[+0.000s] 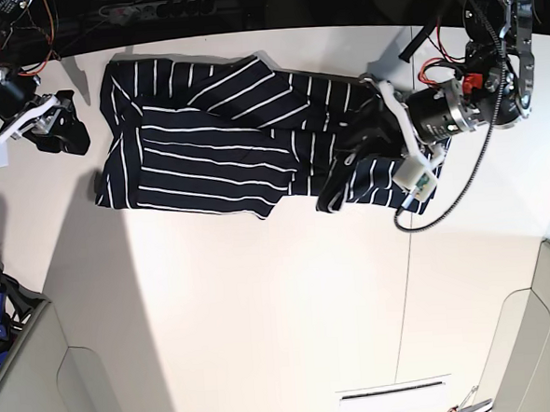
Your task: Fold the T-shirt properly
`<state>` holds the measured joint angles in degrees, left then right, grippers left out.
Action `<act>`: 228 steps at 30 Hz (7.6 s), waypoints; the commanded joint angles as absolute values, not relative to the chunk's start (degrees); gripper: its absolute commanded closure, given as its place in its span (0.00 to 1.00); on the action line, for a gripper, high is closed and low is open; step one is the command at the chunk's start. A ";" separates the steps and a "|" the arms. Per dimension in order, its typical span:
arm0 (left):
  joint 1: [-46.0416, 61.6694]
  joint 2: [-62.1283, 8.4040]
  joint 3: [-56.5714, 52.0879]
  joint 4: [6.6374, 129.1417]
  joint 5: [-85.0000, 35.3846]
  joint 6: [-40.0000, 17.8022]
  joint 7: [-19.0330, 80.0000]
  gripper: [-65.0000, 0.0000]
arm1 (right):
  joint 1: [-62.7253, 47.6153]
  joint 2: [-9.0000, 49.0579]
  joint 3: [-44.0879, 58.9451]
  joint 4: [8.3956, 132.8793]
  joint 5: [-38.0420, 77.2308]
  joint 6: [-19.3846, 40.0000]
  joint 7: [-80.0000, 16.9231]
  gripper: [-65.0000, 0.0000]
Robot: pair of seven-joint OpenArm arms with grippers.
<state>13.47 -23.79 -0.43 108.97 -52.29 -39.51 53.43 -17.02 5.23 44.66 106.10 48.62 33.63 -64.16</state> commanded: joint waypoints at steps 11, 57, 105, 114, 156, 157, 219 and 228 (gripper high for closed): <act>12.88 -19.99 2.72 109.75 -51.42 -40.00 48.95 0.43 | -16.84 5.52 42.98 98.30 52.40 34.37 -62.98 0.46; 13.39 -20.18 -15.46 113.97 -53.76 -40.00 59.46 0.43 | -11.22 6.07 36.18 92.92 46.48 34.70 -59.64 1.00; 20.03 -17.23 -26.15 92.73 -70.35 -40.00 63.07 0.43 | 1.50 -4.75 -34.11 104.40 -0.21 22.33 -52.97 0.32; 20.16 -17.52 -29.69 93.95 -79.50 -40.00 66.92 0.57 | 4.62 -4.73 -33.50 104.57 -5.43 18.57 -53.54 0.33; 20.82 -10.96 5.76 101.65 -54.89 -40.00 54.52 0.93 | 12.71 3.77 1.91 84.07 17.19 30.92 -46.26 1.00; 20.38 -10.98 5.74 100.73 -54.81 -40.00 54.06 0.93 | 12.71 3.77 1.91 83.81 17.15 30.92 -46.28 1.00; -11.55 -23.81 -4.12 80.34 -47.42 -37.91 52.69 0.93 | -2.39 -1.04 5.17 99.22 26.02 32.42 -57.01 1.00; 3.97 -28.12 -5.30 95.66 -47.72 -37.89 52.99 0.93 | -7.92 5.41 12.93 105.93 31.59 32.40 -60.36 1.00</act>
